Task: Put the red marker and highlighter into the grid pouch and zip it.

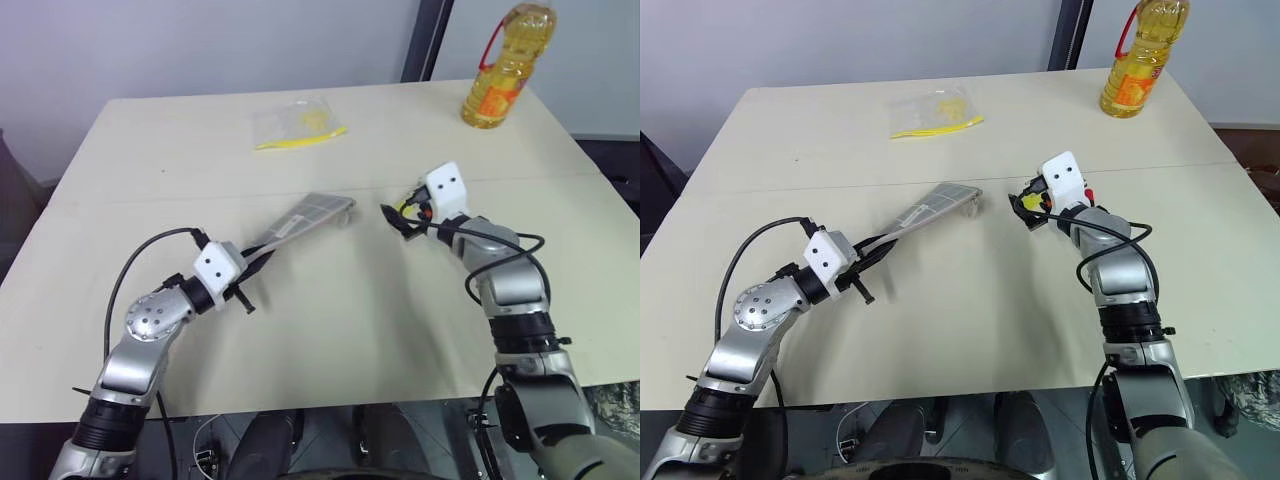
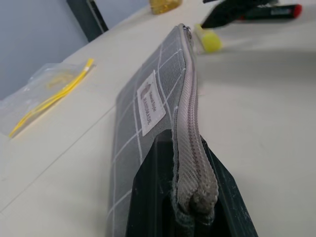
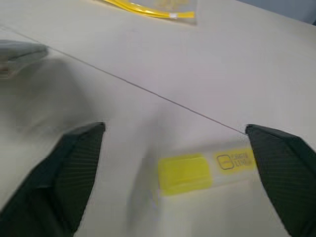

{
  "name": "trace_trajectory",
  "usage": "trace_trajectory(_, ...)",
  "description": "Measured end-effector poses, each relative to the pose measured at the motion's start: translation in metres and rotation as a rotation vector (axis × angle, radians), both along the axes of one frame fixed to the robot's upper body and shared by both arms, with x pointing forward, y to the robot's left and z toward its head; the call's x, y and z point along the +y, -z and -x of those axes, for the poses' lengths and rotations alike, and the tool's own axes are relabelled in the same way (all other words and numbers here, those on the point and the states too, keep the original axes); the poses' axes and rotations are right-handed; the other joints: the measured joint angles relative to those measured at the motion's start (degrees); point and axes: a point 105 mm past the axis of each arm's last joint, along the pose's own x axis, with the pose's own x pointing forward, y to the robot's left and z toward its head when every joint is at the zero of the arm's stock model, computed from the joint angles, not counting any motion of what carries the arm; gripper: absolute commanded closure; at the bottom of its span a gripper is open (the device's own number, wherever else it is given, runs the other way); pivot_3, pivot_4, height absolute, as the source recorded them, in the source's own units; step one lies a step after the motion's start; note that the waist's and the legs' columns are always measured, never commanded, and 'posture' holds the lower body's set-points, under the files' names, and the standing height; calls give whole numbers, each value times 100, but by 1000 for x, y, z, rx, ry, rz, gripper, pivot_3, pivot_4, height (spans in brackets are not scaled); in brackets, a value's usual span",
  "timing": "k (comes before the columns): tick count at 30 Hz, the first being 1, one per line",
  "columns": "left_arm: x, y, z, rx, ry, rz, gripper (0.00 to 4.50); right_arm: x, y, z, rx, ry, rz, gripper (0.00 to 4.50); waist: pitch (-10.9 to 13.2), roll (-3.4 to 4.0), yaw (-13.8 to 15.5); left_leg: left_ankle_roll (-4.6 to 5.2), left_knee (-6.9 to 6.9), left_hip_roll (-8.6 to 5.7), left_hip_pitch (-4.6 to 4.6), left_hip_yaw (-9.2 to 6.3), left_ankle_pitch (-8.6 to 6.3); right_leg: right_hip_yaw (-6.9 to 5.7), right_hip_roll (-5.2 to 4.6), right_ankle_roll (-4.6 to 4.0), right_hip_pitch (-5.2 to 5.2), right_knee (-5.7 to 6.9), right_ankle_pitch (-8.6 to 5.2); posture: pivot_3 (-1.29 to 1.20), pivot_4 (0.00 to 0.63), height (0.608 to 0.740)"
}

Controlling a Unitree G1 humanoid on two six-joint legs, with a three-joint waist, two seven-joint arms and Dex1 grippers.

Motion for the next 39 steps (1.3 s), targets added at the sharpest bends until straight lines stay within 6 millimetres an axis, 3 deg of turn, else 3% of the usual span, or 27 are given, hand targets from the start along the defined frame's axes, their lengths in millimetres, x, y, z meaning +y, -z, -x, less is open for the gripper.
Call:
trace_trajectory(4,4,-5,-4,15,-18,48,4500,6,-17,17,-33,-105,-33,27,0,-1,8,0,7,0,1,0,0,0,0,0,6,0,0,0,150,740)
trace_trajectory(7,3,-6,-4,28,-11,67,4500,15,-17,29,-21,-161,-37,27,-1,-3,-2,0,7,3,2,-1,0,0,0,-1,6,0,-1,0,150,740)
trace_trajectory(15,-3,-15,0,27,40,91,4500,46,-4,18,21,-139,-144,27,-1,-3,1,-1,7,5,1,1,0,1,2,-6,3,0,2,0,150,740)
trace_trajectory(19,-5,-16,2,32,50,92,4500,49,-1,11,33,-107,-167,1239,-1,-3,14,-1,7,4,1,1,0,1,1,-6,4,-2,2,0,150,740)
trace_trajectory(25,-5,-16,3,33,41,95,4500,54,0,13,46,-122,-165,4371,-1,-3,6,-1,7,4,1,1,0,1,2,-6,2,-1,2,0,150,740)
trace_trajectory(32,-13,-14,-2,22,-1,116,4500,68,0,26,33,-212,-55,4449,-1,-3,13,-1,7,4,0,1,0,0,2,-6,2,-2,2,0,150,740)
trace_trajectory(39,-43,-10,-23,33,-48,126,4500,99,6,60,9,-434,147,4449,-1,-6,19,-1,13,3,1,0,0,-2,2,-4,8,-2,2,0,150,740)
